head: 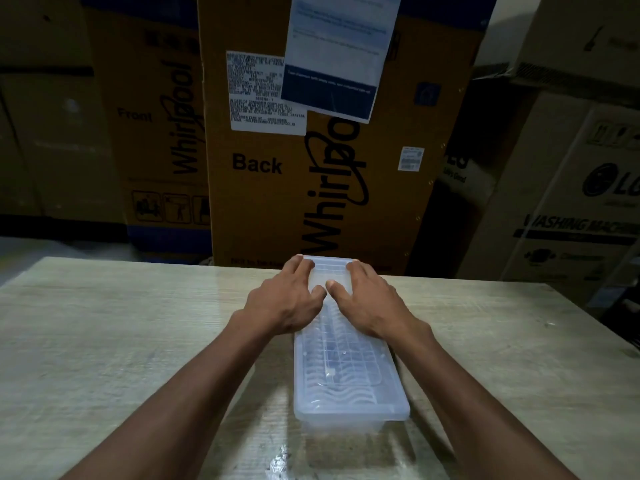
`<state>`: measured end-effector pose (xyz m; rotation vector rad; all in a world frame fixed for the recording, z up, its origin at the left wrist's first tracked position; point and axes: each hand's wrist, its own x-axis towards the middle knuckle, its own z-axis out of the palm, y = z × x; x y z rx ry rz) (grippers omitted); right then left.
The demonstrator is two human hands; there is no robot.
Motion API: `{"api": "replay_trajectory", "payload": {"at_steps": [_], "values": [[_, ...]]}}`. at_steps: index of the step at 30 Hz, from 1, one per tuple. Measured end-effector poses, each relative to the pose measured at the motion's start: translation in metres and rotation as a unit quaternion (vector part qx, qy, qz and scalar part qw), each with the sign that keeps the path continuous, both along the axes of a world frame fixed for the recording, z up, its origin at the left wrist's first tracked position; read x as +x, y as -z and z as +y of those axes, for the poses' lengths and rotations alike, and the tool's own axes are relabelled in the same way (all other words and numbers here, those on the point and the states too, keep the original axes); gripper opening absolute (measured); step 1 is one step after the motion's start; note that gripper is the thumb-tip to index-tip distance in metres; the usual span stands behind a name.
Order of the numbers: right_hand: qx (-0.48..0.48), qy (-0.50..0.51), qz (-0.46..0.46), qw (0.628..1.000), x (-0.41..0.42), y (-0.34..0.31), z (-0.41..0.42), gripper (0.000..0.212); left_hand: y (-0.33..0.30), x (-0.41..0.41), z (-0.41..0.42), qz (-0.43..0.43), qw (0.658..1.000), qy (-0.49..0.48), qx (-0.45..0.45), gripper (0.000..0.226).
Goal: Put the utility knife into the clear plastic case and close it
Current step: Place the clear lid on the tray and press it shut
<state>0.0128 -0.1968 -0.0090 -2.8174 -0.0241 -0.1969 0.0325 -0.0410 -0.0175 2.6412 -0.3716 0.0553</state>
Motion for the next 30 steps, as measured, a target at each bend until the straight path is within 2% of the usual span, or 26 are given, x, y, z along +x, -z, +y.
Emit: {"api": "replay_trajectory", "payload": {"at_steps": [2, 5, 8, 12, 15, 18, 21, 23, 26, 30], "values": [[-0.013, 0.004, -0.007, 1.0, 0.001, 0.001, 0.001, 0.065, 0.003, 0.002, 0.0, 0.007, 1.0, -0.001, 0.002, 0.064], [-0.043, -0.032, -0.044, 0.998, 0.001, 0.0, 0.002, 0.053, 0.008, 0.003, 0.0, 0.004, 0.999, -0.008, -0.047, 0.058], [-0.058, -0.059, -0.05, 0.995, 0.0, 0.0, 0.002, 0.048, 0.012, -0.002, 0.002, -0.038, 0.994, -0.028, -0.094, 0.049], [-0.083, -0.052, -0.052, 0.994, 0.002, -0.004, 0.004, 0.048, 0.009, -0.02, 0.001, -0.148, 0.988, -0.034, -0.029, 0.034], [-0.095, -0.049, -0.05, 0.993, 0.001, -0.006, 0.007, 0.048, -0.001, -0.036, -0.006, -0.182, 0.983, -0.02, 0.025, 0.026], [-0.082, -0.046, -0.052, 0.994, 0.0, -0.005, 0.007, 0.048, -0.012, -0.06, -0.007, -0.152, 0.987, -0.017, 0.051, 0.038], [-0.07, -0.044, -0.059, 0.995, 0.0, -0.003, 0.007, 0.047, -0.01, -0.087, -0.007, 0.0, 0.998, 0.031, 0.051, 0.072], [-0.069, -0.041, -0.061, 0.995, -0.001, -0.001, 0.008, 0.048, -0.002, -0.094, -0.01, 0.038, 0.997, 0.044, 0.06, 0.085], [-0.067, -0.041, -0.063, 0.995, -0.001, 0.001, 0.008, 0.047, 0.005, -0.093, -0.011, 0.018, 1.0, 0.008, -0.002, 0.077], [-0.037, -0.054, -0.085, 0.994, -0.002, -0.001, 0.008, 0.051, 0.003, -0.098, -0.007, -0.072, 0.997, 0.009, -0.024, 0.06]]}}
